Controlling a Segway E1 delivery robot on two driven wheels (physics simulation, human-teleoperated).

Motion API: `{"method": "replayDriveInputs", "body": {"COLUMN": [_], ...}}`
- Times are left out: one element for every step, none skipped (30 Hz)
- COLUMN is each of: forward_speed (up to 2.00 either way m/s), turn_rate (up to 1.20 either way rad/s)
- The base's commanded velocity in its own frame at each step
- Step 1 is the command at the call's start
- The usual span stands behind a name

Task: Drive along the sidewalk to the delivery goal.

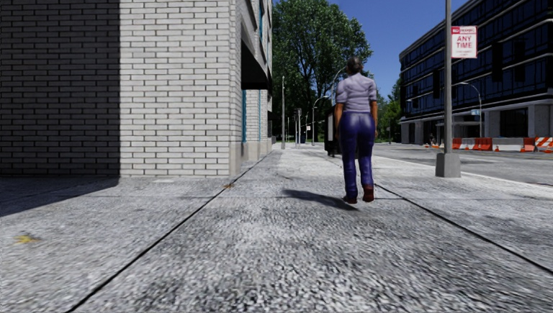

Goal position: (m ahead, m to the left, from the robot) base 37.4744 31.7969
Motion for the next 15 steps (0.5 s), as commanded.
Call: {"method": "replayDriveInputs", "body": {"forward_speed": [2.0,2.0,2.0,2.0,2.0,2.0,2.0,2.0,2.0,2.0,2.0,2.0,2.0,2.0,2.0], "turn_rate": [0.94,1.0,0.63,0.4,0.14,0.02,0.0,0.0,0.0,0.0,0.0,0.0,0.0,0.0,0.0]}}
